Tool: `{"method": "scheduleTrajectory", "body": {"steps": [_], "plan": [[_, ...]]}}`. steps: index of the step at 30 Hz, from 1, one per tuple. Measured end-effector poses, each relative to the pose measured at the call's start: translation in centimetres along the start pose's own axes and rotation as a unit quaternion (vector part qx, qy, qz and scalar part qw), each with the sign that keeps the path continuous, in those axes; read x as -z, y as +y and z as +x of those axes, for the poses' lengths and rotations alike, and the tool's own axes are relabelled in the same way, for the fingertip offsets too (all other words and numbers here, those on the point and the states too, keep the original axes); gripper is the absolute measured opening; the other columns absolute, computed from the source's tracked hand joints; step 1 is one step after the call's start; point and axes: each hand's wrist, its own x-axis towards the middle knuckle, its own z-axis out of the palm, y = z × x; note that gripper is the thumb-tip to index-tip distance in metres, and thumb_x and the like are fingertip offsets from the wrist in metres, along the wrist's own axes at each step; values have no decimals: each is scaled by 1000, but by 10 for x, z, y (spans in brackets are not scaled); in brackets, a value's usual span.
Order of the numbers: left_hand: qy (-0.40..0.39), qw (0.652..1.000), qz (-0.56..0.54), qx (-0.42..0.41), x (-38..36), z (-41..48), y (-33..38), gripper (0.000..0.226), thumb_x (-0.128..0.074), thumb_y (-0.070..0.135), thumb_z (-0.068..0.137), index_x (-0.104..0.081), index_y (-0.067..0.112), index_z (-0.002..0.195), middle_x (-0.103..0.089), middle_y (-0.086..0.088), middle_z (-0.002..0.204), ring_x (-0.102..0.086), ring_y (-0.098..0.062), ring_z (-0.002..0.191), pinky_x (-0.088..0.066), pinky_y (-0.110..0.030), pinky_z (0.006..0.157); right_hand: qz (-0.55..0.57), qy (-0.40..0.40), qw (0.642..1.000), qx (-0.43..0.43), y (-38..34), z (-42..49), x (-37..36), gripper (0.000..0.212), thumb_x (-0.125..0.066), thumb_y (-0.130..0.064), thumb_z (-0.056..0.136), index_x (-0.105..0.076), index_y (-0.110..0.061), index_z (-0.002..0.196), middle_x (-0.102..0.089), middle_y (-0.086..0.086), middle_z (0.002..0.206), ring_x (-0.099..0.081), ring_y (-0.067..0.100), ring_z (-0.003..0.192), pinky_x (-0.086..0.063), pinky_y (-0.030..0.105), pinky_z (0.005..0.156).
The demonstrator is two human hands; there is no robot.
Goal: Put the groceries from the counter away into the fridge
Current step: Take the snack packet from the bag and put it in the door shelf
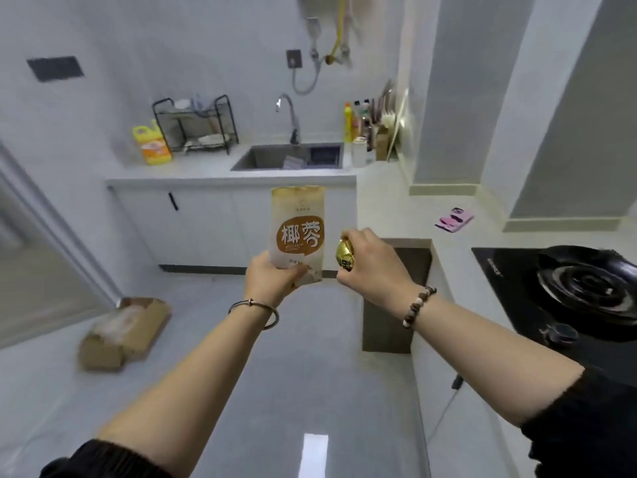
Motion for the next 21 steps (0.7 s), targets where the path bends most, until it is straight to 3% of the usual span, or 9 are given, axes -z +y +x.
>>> {"method": "scheduleTrajectory", "body": {"steps": [4,10,15,18,21], "plan": [[100,995,8,20,92,-14,-14,25,-78,6,72,-61,21,82,-66,0,84,-64,-21,82,-58,-36,67,37,-27,994,100,-77,25,-40,47,-67,-28,80,-47,-17,121,-52,2,108,-53,20,90,-51,32,75],[224,974,9,33,184,-46,-16,21,-75,5,75,-63,15,88,-66,2,82,-62,-10,76,-49,-11,51,104,-36,967,228,-169,48,-75,43,-69,-23,78,-51,-14,116,-53,4,101,-53,21,83,-41,24,65],[322,945,4,56,231,-58,-16,21,-77,9,72,-64,23,80,-70,5,82,-66,-17,85,-56,-34,78,172,-47,931,318,-226,66,-93,46,-72,-21,76,-52,-12,117,-52,3,100,-53,20,80,-43,24,64],[364,929,-2,63,251,-60,-13,21,-78,8,71,-64,20,82,-70,3,83,-67,-17,85,-57,-36,79,204,-52,905,371,-252,76,-103,48,-74,-21,75,-54,-10,117,-55,5,101,-56,21,81,-47,28,65],[416,906,-29,73,270,-60,-9,23,-80,11,70,-66,13,88,-70,-2,86,-67,-19,85,-57,-36,80,222,-40,884,410,-271,91,-111,48,-74,-17,74,-55,-9,117,-57,6,102,-57,22,80,-41,22,63]]}}
